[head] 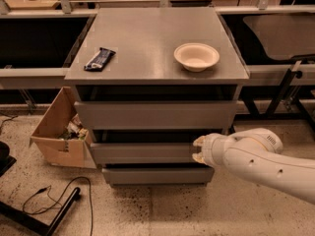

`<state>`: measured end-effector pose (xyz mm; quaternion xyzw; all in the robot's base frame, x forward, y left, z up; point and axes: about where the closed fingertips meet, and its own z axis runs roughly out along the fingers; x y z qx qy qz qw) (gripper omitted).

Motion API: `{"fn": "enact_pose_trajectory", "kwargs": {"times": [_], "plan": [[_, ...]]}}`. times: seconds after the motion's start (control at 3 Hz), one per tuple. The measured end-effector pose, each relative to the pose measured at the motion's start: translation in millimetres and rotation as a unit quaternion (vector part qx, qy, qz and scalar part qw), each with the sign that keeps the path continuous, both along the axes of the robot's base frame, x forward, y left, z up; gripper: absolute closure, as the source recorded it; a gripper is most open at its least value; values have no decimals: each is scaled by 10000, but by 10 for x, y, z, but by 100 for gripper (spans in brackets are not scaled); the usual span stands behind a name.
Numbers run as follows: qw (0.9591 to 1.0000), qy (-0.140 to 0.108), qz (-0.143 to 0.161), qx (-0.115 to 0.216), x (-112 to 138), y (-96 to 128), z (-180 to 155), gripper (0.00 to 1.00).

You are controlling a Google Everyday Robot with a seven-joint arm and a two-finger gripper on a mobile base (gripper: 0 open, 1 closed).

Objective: Close top drawer

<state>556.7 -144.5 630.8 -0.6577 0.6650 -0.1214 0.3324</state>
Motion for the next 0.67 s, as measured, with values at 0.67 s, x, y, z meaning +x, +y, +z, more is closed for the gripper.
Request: {"fn": "enact_pose_trajectory", "kwargs": {"times": [0.67], "plan": [[9952,-35,-829,-521,-968,-913,1769,100]]}}
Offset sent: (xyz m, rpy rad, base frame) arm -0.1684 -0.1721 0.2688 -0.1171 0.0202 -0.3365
